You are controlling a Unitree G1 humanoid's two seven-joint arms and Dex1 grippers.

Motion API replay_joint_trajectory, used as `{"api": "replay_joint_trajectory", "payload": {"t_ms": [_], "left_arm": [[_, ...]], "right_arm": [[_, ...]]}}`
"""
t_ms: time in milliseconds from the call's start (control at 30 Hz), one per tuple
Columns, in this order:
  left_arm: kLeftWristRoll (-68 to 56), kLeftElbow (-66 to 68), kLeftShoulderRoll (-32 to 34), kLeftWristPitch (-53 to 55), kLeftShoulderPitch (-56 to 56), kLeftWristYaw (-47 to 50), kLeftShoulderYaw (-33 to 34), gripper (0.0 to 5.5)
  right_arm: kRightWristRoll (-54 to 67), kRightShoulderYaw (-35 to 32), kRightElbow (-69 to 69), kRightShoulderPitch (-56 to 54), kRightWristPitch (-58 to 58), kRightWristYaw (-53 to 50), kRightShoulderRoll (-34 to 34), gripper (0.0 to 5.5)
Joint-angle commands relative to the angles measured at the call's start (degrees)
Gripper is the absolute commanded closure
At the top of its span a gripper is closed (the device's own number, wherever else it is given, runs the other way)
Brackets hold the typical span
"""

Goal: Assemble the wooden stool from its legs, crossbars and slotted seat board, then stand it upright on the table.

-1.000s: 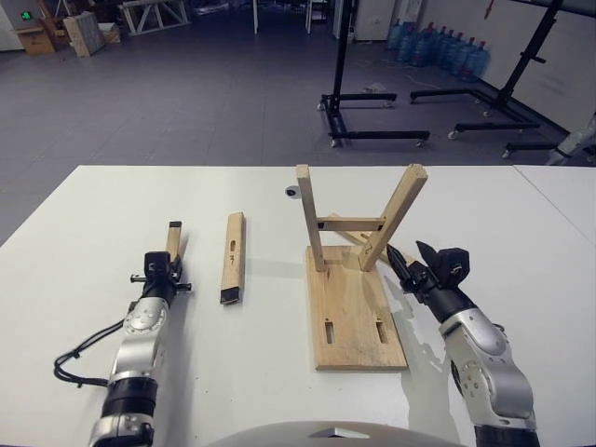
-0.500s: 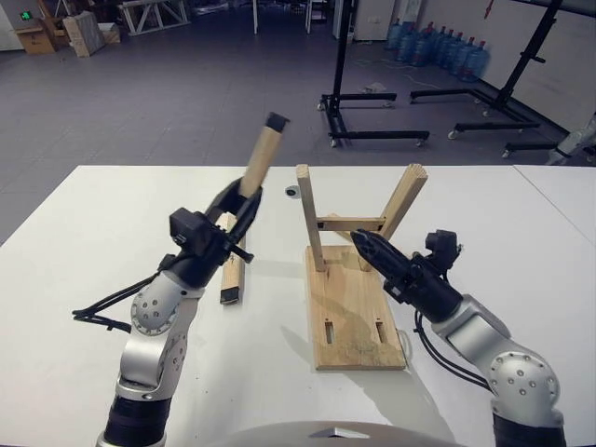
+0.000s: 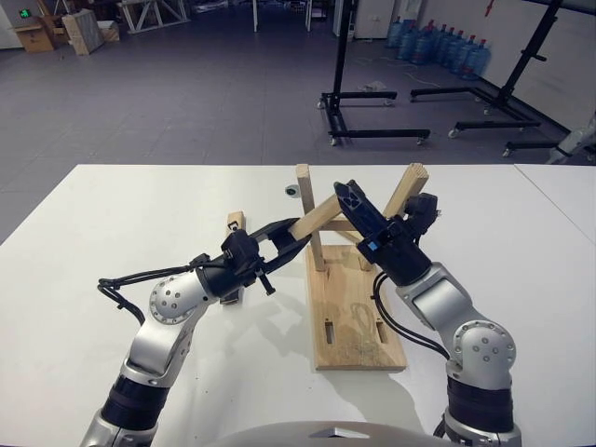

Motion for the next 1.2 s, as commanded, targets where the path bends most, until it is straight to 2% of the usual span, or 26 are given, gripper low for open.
{"api": "replay_joint_trajectory", "payload": {"t_ms": [33, 100, 267, 367, 533, 567, 767, 867, 1000, 1100, 1200], "left_arm": [[0.8, 0.6, 0.4, 0.1, -1.2, -0.5, -0.4, 4.22], [1.0, 0.7, 0.3, 0.0, -1.3, -0.4, -0.4, 4.22], [2.9, 1.7, -0.1, -0.4, -1.9, 0.8, -0.4, 4.22], [3.8, 2.4, -0.2, -0.8, -2.0, 0.6, -0.7, 4.22], [3.8, 2.9, 0.0, 1.2, -1.8, 0.8, -1.0, 4.22], [4.1, 3.1, -0.1, 1.8, -1.8, 1.3, -1.0, 3.85], [5.4, 5.2, -0.4, 3.9, -2.1, 3.6, -0.2, 3.13], [5.1, 5.8, -0.2, 4.3, -1.3, 4.0, 0.3, 2.92], [4.5, 6.7, -0.1, 4.0, 0.6, 4.7, 2.3, 2.92], [5.1, 8.3, -0.5, 3.5, 1.0, 6.0, 3.1, 2.92], [5.8, 10.6, -1.2, 2.3, 0.3, 6.3, 2.9, 2.92]], "right_arm": [[2.0, 0.3, 0.9, -0.2, -0.1, -2.5, 0.4, 3.21], [2.5, 0.5, 1.2, -0.4, 0.0, -3.1, 0.4, 3.44], [3.2, 0.7, 1.6, -0.8, 0.0, -3.7, 0.2, 4.52], [3.0, 0.6, 1.7, -1.1, -0.4, -3.8, 0.3, 4.97], [1.5, 0.5, 2.0, -1.5, -1.5, -3.5, 0.6, 5.05], [1.0, 0.4, 2.0, -1.5, -1.9, -3.4, 0.8, 5.06], [-1.6, -1.5, 2.7, -2.4, -5.1, -3.1, 1.3, 5.09], [-1.0, -4.5, -1.0, 1.2, -3.6, 3.7, -4.8, 5.09], [-8.8, -10.9, -0.5, 14.1, 0.4, 26.3, -22.8, 5.09], [-20.9, -11.9, 8.4, 19.6, -3.0, 40.7, -33.7, 5.09], [-33.4, -12.1, 22.3, 14.6, -12.7, 43.9, -36.1, 5.09]]}}
